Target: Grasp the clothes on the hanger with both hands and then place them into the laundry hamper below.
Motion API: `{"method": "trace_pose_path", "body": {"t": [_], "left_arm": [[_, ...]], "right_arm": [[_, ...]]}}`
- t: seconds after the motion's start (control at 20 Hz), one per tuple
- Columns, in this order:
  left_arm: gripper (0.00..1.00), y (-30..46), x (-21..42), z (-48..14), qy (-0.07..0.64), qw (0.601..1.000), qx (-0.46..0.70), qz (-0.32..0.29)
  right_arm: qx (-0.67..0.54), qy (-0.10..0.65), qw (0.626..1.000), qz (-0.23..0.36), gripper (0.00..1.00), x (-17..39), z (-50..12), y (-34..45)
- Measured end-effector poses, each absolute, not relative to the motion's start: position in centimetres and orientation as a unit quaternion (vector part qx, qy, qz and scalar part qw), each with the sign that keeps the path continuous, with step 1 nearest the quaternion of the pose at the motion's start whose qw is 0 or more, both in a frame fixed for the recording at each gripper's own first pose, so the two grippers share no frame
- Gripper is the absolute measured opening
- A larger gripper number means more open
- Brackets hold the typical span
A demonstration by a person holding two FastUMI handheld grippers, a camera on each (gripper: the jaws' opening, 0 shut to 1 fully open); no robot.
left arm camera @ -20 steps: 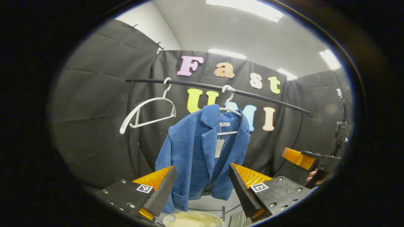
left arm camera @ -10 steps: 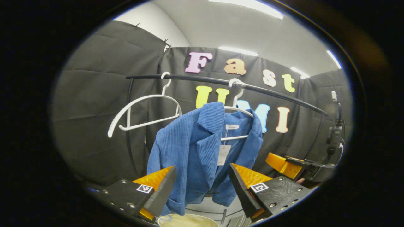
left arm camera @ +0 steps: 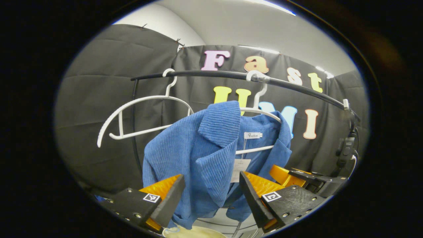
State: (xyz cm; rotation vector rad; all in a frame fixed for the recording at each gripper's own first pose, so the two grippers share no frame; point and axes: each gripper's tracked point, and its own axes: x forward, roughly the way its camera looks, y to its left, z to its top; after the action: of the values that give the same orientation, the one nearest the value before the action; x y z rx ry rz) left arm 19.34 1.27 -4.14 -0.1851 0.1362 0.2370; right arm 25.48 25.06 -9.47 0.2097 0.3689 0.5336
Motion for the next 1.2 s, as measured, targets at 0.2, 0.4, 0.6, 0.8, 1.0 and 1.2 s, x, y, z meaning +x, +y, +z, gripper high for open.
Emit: {"method": "trace_pose_path", "body": {"t": [0.2, 0.4, 0.6, 0.8, 1.0, 1.2], "left_arm": [[0.95, 1.3, 21.5, -4.4, 0.068, 0.982, -0.106, 0.141], [0.94, 1.8, 22.9, -4.8, 0.065, 0.979, -0.099, 0.169], [0.95, 1.8, 23.0, -4.8, 0.056, 0.976, -0.102, 0.186], [0.85, 2.3, 23.6, -5.1, 0.05, 0.973, -0.087, 0.207], [0.42, 4.2, 22.4, -5.4, 0.041, 0.966, -0.074, 0.244], [0.11, 3.1, 22.0, -5.0, 0.018, 0.973, -0.113, 0.2]], "right_arm": [[0.102, 0.181, 0.939, 0.274, 0.95, 27.1, -9.8, 25.9], [0.093, 0.183, 0.935, 0.289, 0.95, 27.8, -10.3, 26.5], [0.088, 0.173, 0.934, 0.3, 0.94, 28.2, -10.1, 27.2], [0.091, 0.163, 0.93, 0.317, 0.82, 29.1, -10.1, 27.6], [0.093, 0.151, 0.928, 0.327, 0.37, 29.2, -10.4, 27.1], [0.1, 0.143, 0.925, 0.338, 0.02, 29.0, -10.2, 27.3]]}}
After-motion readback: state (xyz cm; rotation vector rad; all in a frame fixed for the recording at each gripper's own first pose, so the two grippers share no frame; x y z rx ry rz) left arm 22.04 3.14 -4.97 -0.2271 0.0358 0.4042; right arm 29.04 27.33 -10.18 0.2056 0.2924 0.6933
